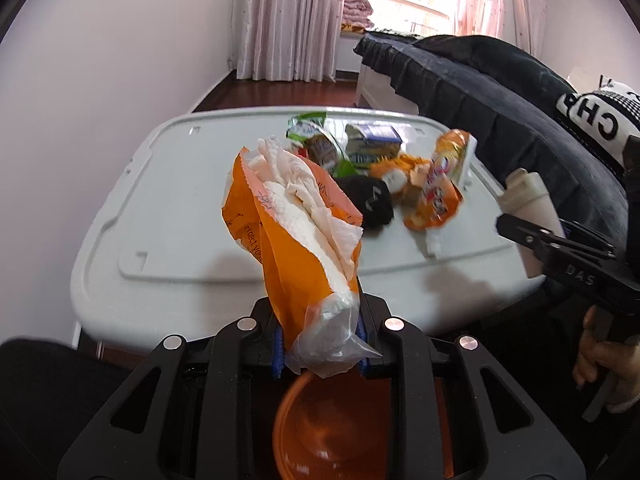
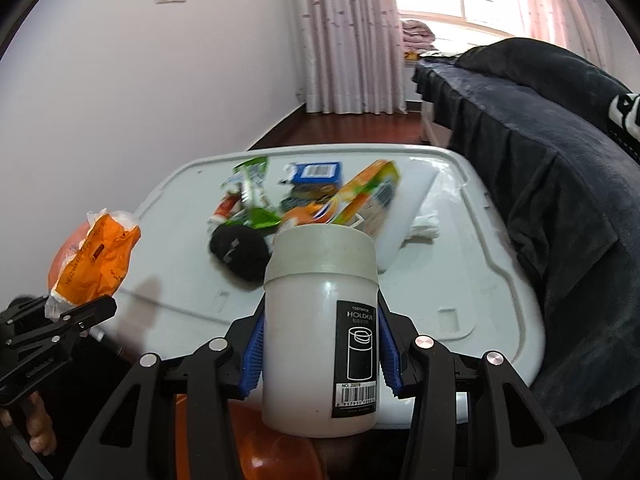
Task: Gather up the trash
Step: 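Carry both items over the orange bucket and open both tools to drop them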
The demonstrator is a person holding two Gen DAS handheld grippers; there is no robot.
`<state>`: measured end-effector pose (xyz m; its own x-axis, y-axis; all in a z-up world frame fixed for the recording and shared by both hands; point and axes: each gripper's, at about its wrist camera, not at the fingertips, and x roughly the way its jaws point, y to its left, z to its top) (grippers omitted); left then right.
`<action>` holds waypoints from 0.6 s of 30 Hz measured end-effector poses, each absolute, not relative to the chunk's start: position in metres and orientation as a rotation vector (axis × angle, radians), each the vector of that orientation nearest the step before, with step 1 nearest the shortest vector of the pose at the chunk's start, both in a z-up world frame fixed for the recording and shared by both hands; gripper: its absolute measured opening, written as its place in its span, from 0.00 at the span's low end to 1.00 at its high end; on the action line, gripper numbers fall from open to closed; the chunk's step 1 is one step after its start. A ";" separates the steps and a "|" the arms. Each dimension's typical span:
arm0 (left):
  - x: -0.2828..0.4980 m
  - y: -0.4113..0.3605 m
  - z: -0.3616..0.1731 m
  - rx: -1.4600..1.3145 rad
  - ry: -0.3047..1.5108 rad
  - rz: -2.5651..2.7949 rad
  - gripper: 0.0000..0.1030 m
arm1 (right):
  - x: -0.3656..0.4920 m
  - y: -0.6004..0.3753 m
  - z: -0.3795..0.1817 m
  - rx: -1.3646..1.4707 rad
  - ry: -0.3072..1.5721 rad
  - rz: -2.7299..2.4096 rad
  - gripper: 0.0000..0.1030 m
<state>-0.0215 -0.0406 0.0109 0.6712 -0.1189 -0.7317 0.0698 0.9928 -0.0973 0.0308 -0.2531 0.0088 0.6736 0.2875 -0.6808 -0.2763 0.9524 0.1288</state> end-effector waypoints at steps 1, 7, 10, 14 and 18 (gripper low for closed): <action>-0.027 -0.041 0.011 -0.057 0.835 -0.107 0.24 | 0.025 -0.251 0.008 0.019 0.771 0.326 0.45; -0.057 -0.047 0.006 -0.022 0.864 -0.134 0.24 | -0.028 -0.235 0.007 0.005 0.829 0.384 0.45; -0.068 -0.051 -0.003 0.003 0.911 -0.159 0.24 | -0.057 -0.226 0.005 -0.016 0.866 0.435 0.45; -0.079 -0.050 -0.019 0.015 0.979 -0.180 0.24 | -0.083 -0.218 0.003 -0.063 0.877 0.454 0.45; -0.081 -0.052 -0.038 0.005 1.065 -0.222 0.24 | -0.078 -0.216 -0.014 -0.050 0.951 0.453 0.45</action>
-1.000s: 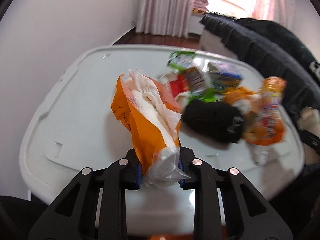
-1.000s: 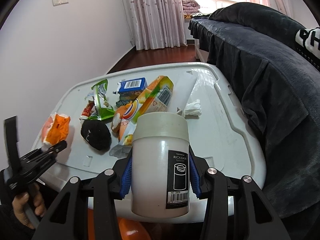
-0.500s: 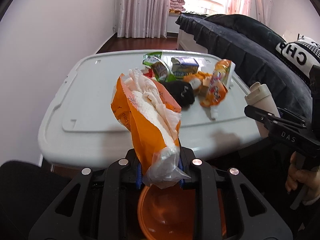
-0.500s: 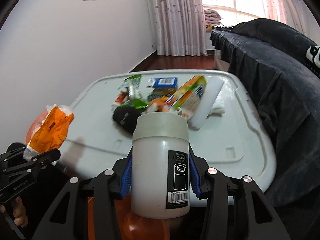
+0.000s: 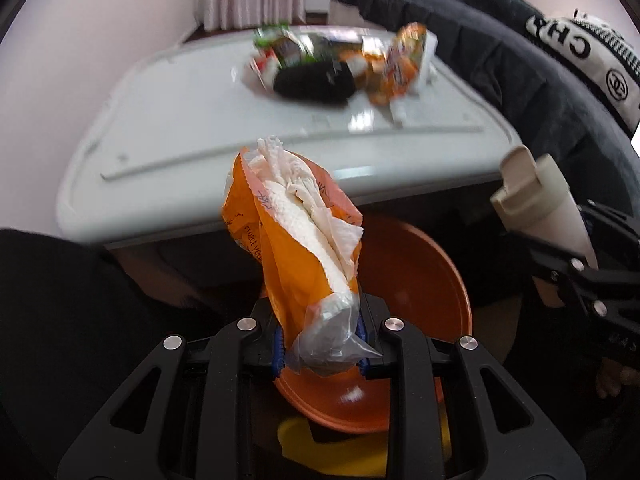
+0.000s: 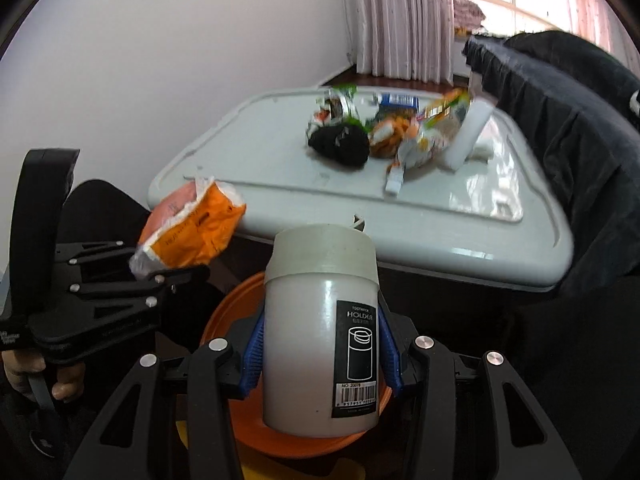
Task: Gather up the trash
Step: 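Carry both items over the orange bucket and open both tools to drop them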
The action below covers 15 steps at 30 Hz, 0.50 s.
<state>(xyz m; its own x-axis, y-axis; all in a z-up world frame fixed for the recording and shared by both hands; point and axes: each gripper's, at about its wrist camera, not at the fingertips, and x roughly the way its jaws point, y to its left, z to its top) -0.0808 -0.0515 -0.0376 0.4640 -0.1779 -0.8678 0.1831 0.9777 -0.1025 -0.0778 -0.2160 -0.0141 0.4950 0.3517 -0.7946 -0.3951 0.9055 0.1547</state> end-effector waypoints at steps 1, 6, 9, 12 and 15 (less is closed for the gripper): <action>-0.080 -0.052 -0.041 0.004 1.085 -0.232 0.24 | -0.075 -0.215 -0.020 -0.049 0.977 0.450 0.45; -0.071 -0.059 -0.068 0.000 1.213 -0.278 0.24 | -0.060 -0.206 -0.054 -0.066 1.129 0.448 0.45; -0.069 -0.063 -0.080 0.010 1.267 -0.286 0.24 | -0.055 -0.203 -0.063 -0.052 1.166 0.454 0.45; -0.075 -0.063 -0.072 0.013 1.229 -0.302 0.24 | -0.057 -0.206 -0.061 -0.030 1.153 0.458 0.45; -0.088 -0.068 -0.063 0.036 1.218 -0.351 0.24 | -0.057 -0.211 -0.058 -0.009 1.133 0.445 0.45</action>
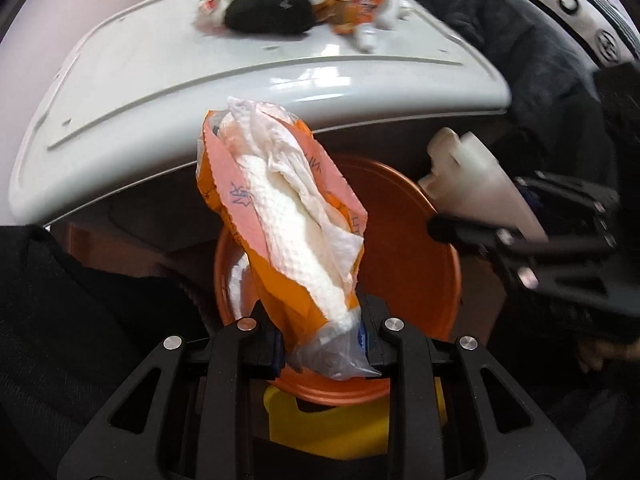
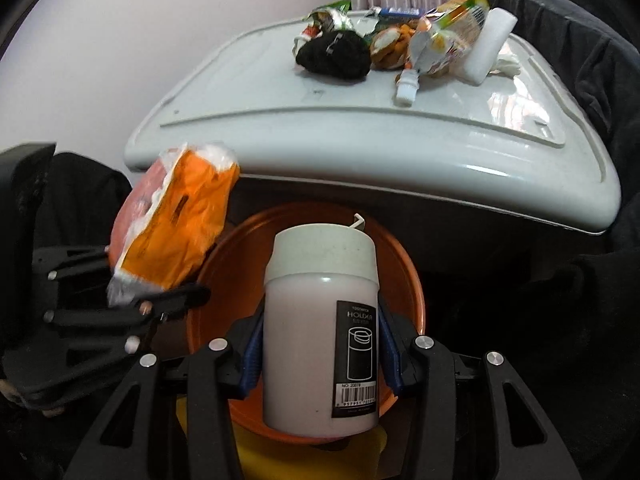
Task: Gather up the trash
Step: 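Carry both items over the orange bucket and open both tools to drop them, then grasp the orange juice pouch with the right tool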
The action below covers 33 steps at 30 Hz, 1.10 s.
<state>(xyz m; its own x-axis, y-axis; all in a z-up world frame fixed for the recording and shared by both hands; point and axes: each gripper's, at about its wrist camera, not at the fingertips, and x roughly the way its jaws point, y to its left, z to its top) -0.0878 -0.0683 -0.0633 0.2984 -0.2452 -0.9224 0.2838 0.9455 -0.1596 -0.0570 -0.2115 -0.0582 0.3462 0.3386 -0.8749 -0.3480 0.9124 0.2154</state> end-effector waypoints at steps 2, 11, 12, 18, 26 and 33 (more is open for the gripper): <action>-0.094 -0.067 -0.059 0.038 1.225 -0.373 0.24 | -0.056 -0.216 -0.057 0.010 1.133 0.437 0.45; -0.098 -0.054 -0.068 -0.011 1.314 -0.382 0.24 | -0.059 -0.212 -0.054 -0.001 1.123 0.443 0.45; -0.099 -0.054 -0.067 -0.007 1.312 -0.384 0.24 | -0.059 -0.212 -0.053 0.001 1.121 0.443 0.45; -0.090 -0.061 -0.070 0.022 1.319 -0.361 0.65 | -0.062 -0.210 -0.051 -0.014 1.114 0.457 0.73; -0.083 -0.051 -0.069 -0.052 1.315 -0.346 0.73 | -0.062 -0.222 -0.041 0.041 1.057 0.420 0.82; -0.079 -0.045 -0.069 -0.094 1.303 -0.330 0.73 | -0.059 -0.227 -0.040 0.070 1.050 0.403 0.82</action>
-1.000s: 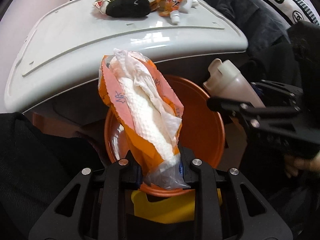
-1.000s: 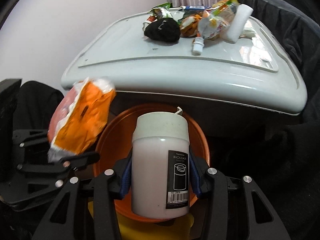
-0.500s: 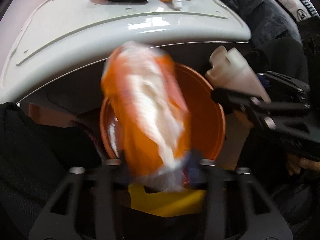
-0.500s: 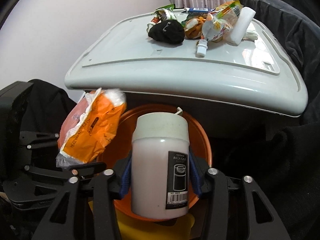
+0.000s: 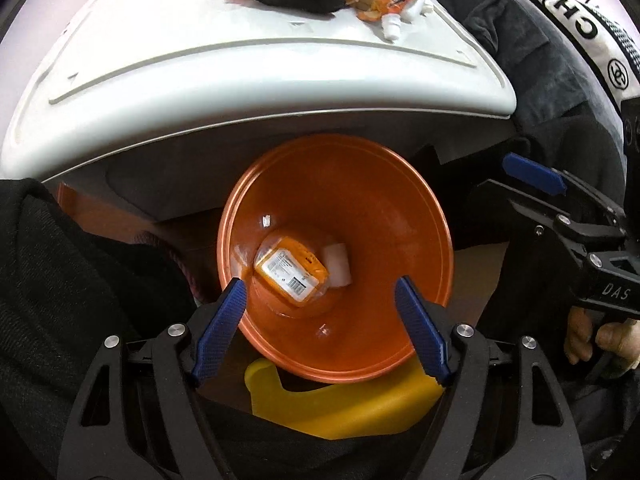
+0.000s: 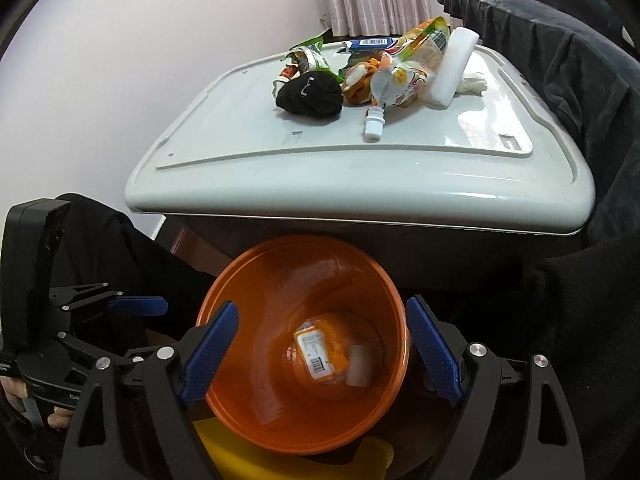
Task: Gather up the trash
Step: 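Grasp the orange juice pouch with the right tool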
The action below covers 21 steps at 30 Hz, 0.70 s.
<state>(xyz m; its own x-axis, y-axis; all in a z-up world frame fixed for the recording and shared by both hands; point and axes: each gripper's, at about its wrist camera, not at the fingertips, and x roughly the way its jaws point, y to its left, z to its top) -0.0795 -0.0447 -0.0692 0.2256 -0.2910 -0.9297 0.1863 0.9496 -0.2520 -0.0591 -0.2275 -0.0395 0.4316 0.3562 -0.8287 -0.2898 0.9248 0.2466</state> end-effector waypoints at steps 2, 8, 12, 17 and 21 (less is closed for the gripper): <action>-0.081 -0.036 -0.064 -0.108 1.282 -0.326 0.73 | -0.057 -0.229 -0.037 0.079 1.042 0.401 0.82; -0.067 -0.031 -0.028 -0.088 1.110 -0.310 0.73 | -0.020 -0.244 -0.013 0.150 1.001 0.366 0.82; -0.038 -0.027 -0.012 -0.120 1.010 -0.280 0.74 | 0.040 -0.262 0.012 0.261 0.977 0.302 0.82; -0.010 -0.025 -0.013 -0.174 0.949 -0.235 0.74 | 0.114 -0.271 0.011 0.390 1.035 0.210 0.82; -0.011 -0.017 -0.027 -0.187 0.972 -0.216 0.74 | 0.154 -0.274 -0.014 0.522 1.155 0.129 0.82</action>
<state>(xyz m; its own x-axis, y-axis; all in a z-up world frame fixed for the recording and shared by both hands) -0.0110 -0.0167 -0.0265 0.5451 -0.2641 -0.7957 0.0972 0.9626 -0.2529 0.1539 -0.2735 -0.0142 0.4110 0.3598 -0.8377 0.1660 0.8739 0.4568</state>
